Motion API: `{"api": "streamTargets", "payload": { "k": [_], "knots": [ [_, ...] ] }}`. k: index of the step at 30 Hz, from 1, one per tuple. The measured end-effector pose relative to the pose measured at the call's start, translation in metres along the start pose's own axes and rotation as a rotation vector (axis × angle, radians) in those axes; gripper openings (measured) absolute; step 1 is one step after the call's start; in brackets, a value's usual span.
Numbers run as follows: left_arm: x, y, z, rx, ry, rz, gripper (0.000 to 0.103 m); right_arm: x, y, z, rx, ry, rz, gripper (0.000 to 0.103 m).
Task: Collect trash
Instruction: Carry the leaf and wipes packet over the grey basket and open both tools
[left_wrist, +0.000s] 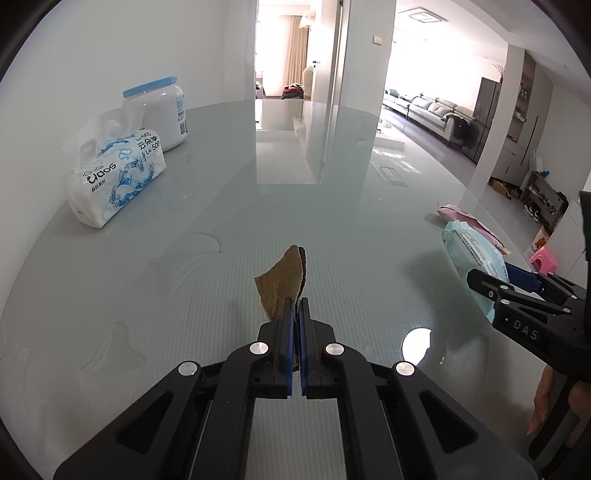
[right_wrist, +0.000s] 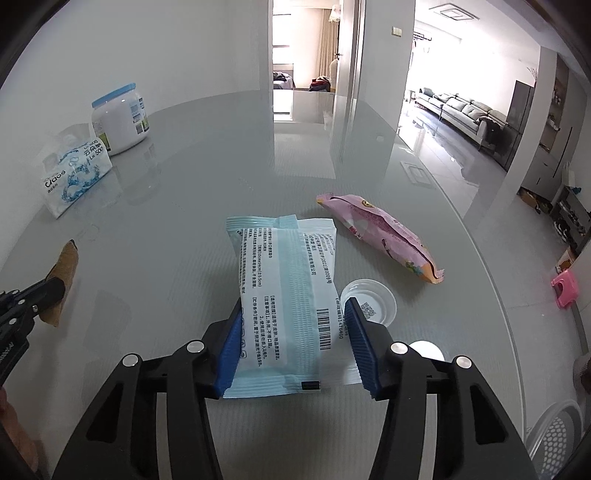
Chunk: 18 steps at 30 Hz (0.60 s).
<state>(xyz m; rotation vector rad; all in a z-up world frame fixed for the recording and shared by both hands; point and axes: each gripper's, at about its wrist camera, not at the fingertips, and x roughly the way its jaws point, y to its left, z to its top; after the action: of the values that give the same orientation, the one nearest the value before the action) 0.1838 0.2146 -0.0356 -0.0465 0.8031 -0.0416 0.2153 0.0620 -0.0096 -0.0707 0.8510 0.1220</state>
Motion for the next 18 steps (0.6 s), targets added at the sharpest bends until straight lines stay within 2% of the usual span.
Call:
{"api": "streamTargets", "payload": {
  "k": [8,14,18],
  "knots": [
    [-0.010,-0.004,0.000,0.021,-0.042,0.004,0.003,-0.040,-0.003,-0.015,0.034,-0.056,0.041,0.051],
    [-0.017,-0.017,-0.006,0.046,-0.050,0.011,0.003,-0.078,-0.014,-0.041,0.056,-0.092,0.026,0.051],
    [-0.032,-0.035,-0.014,0.079,-0.068,-0.012,0.003,-0.101,-0.033,-0.064,0.110,-0.102,0.028,0.051]
  ]
}}
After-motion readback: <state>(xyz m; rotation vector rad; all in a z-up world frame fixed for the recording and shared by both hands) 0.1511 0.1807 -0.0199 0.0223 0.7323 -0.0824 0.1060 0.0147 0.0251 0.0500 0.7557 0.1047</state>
